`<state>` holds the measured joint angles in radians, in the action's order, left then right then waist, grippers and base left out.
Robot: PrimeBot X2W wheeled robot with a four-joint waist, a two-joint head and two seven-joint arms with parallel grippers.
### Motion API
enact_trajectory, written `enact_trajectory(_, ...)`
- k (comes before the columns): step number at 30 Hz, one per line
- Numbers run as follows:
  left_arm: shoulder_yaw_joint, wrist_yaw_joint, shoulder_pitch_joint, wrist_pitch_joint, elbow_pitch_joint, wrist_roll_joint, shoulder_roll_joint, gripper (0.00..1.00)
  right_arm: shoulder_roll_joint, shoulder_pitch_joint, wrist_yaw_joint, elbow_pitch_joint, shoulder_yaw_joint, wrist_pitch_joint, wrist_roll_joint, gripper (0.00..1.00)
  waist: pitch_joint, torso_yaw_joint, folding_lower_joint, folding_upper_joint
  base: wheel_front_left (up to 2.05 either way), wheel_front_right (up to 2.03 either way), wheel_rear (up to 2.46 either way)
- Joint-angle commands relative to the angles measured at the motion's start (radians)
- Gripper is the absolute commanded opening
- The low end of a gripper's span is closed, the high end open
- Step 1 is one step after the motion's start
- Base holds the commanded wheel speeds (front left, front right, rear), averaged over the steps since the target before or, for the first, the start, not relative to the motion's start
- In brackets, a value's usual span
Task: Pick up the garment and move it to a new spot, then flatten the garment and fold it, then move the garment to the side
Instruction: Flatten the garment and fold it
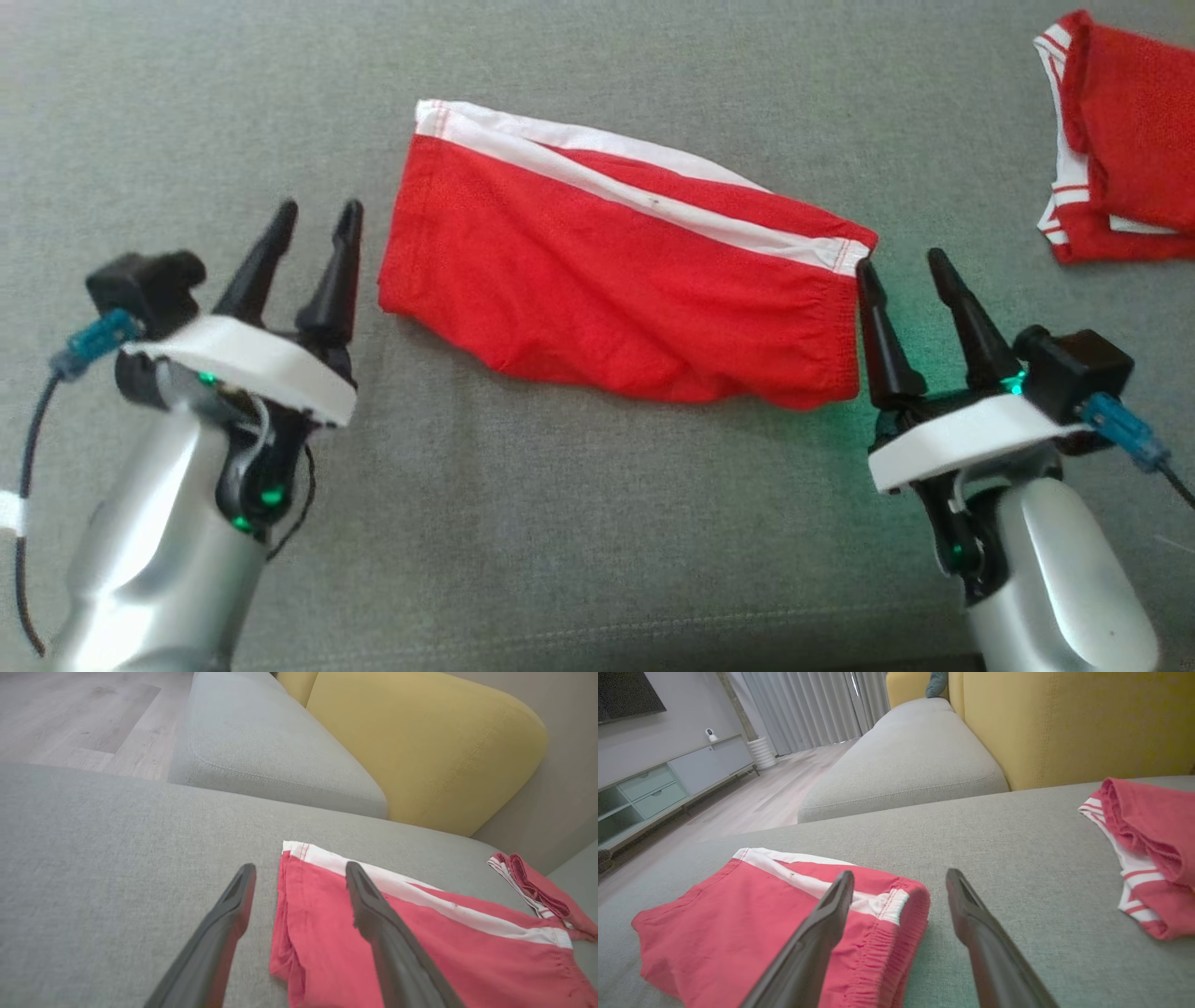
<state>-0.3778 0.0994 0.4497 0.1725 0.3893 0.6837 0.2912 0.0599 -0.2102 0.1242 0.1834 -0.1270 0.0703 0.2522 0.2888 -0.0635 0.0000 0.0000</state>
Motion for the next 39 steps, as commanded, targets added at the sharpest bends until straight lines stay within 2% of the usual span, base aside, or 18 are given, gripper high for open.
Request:
enact_trajectory(1,0.027,-0.020,0.015,-0.026,-0.050,0.010,0.037,1.00,-0.010,0.006,0.007,-0.060,-0.011,-0.010,-0.010,1.00,-0.005,0.005,0.0000,0.0000,0.00,0.00,0.00)
enact_trajectory(6,0.008,-0.061,0.009,-0.087,-0.062,0.011,0.023,1.00,-0.010,0.018,0.007,-0.108,-0.003,-0.031,-0.018,1.00,0.006,0.001,0.0000,0.0000,0.00,0.00,0.00)
enact_trajectory(7,-0.004,-0.085,0.020,-0.124,-0.051,0.007,0.015,1.00,-0.010,0.018,0.007,-0.129,-0.004,-0.039,-0.020,1.00,0.018,-0.003,0.0000,0.0000,0.00,0.00,0.00)
enact_trajectory(13,-0.024,-0.130,0.063,-0.184,0.008,-0.010,0.003,1.00,-0.010,0.016,0.007,-0.166,-0.016,-0.048,-0.021,1.00,0.046,-0.018,0.0000,0.0000,0.00,0.00,0.00)
enact_trajectory(28,-0.086,-0.119,0.121,-0.337,0.088,0.004,-0.009,1.00,-0.010,0.014,0.007,-0.201,-0.016,-0.056,-0.019,1.00,0.071,-0.037,0.0000,0.0000,0.00,0.00,0.00)
enact_trajectory(29,-0.092,-0.115,0.125,-0.349,0.087,0.005,-0.010,0.90,-0.010,0.014,0.007,-0.202,-0.016,-0.056,-0.019,1.00,0.071,-0.038,0.0000,0.0000,0.00,0.00,0.00)
enact_trajectory(30,-0.099,-0.112,0.128,-0.361,0.087,0.006,-0.011,0.76,-0.010,0.014,0.007,-0.202,-0.017,-0.056,-0.018,1.00,0.071,-0.038,0.0000,0.0000,0.00,0.00,0.00)
enact_trajectory(31,-0.105,-0.110,0.132,-0.370,0.086,0.005,-0.012,0.46,-0.010,0.014,0.007,-0.202,-0.018,-0.056,-0.018,1.00,0.071,-0.038,0.0000,0.0000,0.00,0.00,0.00)
enact_trajectory(32,-0.108,-0.111,0.135,-0.372,0.084,0.003,-0.014,0.30,-0.010,0.013,0.007,-0.202,-0.019,-0.055,-0.017,1.00,0.071,-0.039,0.0000,0.0000,0.00,0.00,0.00)
enact_trajectory(33,-0.109,-0.112,0.138,-0.373,0.083,0.002,-0.015,0.00,-0.010,0.013,0.007,-0.202,-0.020,-0.055,-0.017,1.00,0.071,-0.039,0.0000,0.0000,0.00,0.00,0.00)
enact_trajectory(39,-0.089,-0.126,0.124,-0.321,0.067,0.010,-0.017,0.00,-0.010,0.016,0.007,-0.192,-0.013,-0.054,-0.016,1.00,0.059,-0.031,0.0000,0.0000,0.00,0.00,0.00)
